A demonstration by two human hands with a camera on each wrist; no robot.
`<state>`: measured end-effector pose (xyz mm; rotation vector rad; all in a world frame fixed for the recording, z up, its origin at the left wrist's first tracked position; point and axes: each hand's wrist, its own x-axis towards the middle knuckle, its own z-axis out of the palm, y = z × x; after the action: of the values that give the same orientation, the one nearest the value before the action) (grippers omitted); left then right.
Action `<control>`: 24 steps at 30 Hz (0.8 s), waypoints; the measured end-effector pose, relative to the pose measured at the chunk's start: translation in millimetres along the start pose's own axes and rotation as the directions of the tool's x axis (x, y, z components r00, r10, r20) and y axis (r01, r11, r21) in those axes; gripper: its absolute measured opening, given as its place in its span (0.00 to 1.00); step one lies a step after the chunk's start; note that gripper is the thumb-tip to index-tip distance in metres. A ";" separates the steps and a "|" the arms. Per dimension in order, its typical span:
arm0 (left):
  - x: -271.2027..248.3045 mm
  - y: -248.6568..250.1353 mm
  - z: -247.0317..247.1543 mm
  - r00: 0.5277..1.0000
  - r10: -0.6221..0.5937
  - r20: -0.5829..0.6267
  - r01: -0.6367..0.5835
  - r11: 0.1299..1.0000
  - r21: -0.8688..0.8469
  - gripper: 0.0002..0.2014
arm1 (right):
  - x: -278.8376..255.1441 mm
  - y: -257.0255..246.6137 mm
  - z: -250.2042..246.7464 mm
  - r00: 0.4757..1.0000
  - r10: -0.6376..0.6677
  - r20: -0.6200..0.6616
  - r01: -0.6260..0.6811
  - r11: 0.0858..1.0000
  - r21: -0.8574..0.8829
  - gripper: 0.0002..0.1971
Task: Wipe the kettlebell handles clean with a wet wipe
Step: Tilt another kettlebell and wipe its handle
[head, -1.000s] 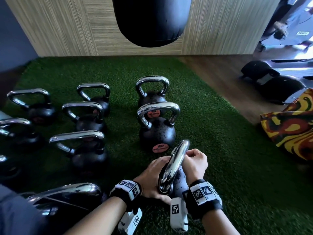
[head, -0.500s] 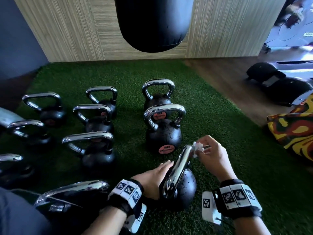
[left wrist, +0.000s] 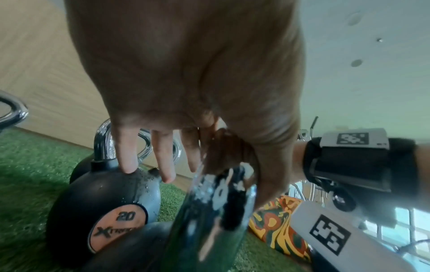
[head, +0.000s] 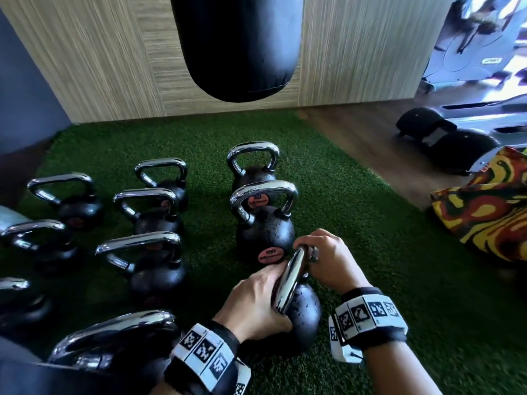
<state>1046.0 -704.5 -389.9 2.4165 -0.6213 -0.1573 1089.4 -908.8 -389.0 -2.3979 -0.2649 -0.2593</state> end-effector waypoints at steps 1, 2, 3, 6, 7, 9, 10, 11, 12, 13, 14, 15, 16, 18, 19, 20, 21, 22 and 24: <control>-1.0 -1.2 -1.0 1.000 -0.019 0.016 0.019 1.000 -0.018 0.44 | -1.4 -0.5 -1.2 1.000 0.020 0.008 -0.020 1.000 -0.009 0.15; -0.7 -0.8 -3.9 0.999 -0.020 0.039 0.021 0.999 -0.028 0.45 | -3.0 0.9 -2.1 0.999 0.036 0.010 -0.036 0.999 -0.021 0.15; 1.4 -2.1 -7.6 0.997 -0.012 0.077 0.014 1.000 -0.027 0.46 | -5.3 2.2 -3.9 0.998 0.055 0.009 -0.054 0.998 -0.044 0.14; 18.9 -15.4 -23.3 0.965 0.019 0.262 -0.036 0.998 0.057 0.51 | -14.9 6.7 -13.0 0.996 0.086 0.004 -0.085 0.986 -0.142 0.14; 25.8 -19.0 -29.2 0.948 0.021 0.316 -0.062 0.991 0.120 0.52 | -19.0 6.9 -17.3 0.994 0.105 0.008 -0.102 0.979 -0.174 0.13; 37.5 -20.1 -37.1 0.920 0.020 0.391 -0.121 0.965 0.234 0.51 | -27.2 8.7 -24.4 0.988 0.152 0.011 -0.146 0.968 -0.204 0.13; 40.0 -17.8 -38.4 0.913 0.009 0.409 -0.129 0.955 0.265 0.50 | -31.0 10.4 -26.2 0.986 0.167 0.009 -0.161 0.964 -0.212 0.13; 41.1 -15.0 -38.4 0.911 -0.001 0.412 -0.123 0.954 0.274 0.49 | -33.9 11.1 -27.3 0.984 0.180 0.007 -0.174 0.960 -0.218 0.13; 40.9 -12.5 -37.8 0.913 -0.008 0.408 -0.112 0.956 0.270 0.48 | -35.9 12.2 -27.0 0.984 0.181 -0.002 -0.177 0.960 -0.217 0.13; 41.1 -13.9 -36.1 0.912 -0.014 0.411 -0.101 0.961 0.256 0.48 | -37.0 12.3 -26.1 0.982 0.188 -0.009 -0.186 0.959 -0.212 0.12; 41.6 -15.7 -36.4 0.906 -0.019 0.423 -0.089 0.968 0.234 0.48 | -36.9 13.3 -24.9 0.981 0.192 -0.016 -0.191 0.960 -0.204 0.12; 42.5 -18.2 -39.7 0.896 -0.022 0.443 -0.077 0.976 0.203 0.48 | -37.1 13.8 -24.3 0.980 0.201 -0.015 -0.200 0.959 -0.199 0.12; 45.1 -20.1 -46.5 0.877 -0.038 0.478 -0.055 0.982 0.179 0.50 | -37.1 13.6 -24.9 0.979 0.203 -0.010 -0.201 0.958 -0.202 0.12; 54.8 -20.1 -68.7 0.797 -0.110 0.594 0.012 0.986 0.168 0.52 | -38.1 10.6 -30.2 0.977 0.215 0.019 -0.206 0.955 -0.214 0.12; 62.6 -19.3 -80.9 0.752 -0.159 0.640 0.053 0.982 0.181 0.51 | -37.8 6.9 -35.1 0.974 0.225 0.030 -0.214 0.955 -0.207 0.12; 71.9 -19.2 -92.8 0.725 -0.194 0.661 0.090 0.978 0.188 0.48 | -36.6 1.5 -40.2 0.973 0.230 0.028 -0.221 0.956 -0.191 0.13; 83.1 -19.9 -104.0 0.723 -0.211 0.658 0.118 0.976 0.184 0.43 | -33.5 -6.1 -46.0 0.973 0.232 0.022 -0.225 0.959 -0.173 0.14; 94.4 -22.0 -114.5 0.741 -0.225 0.633 0.135 0.973 0.187 0.38 | -28.6 -14.9 -50.9 0.976 0.217 0.018 -0.212 0.965 -0.156 0.16; 115.2 -31.7 -135.5 0.777 -0.246 0.579 0.148 0.966 0.211 0.28 | -13.2 -32.7 -58.6 0.989 0.149 -0.002 -0.148 0.981 -0.123 0.21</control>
<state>1195.1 -662.2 -296.9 2.5700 -0.6625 -1.0424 1061.6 -925.6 -328.8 -2.5262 -0.0736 -0.2032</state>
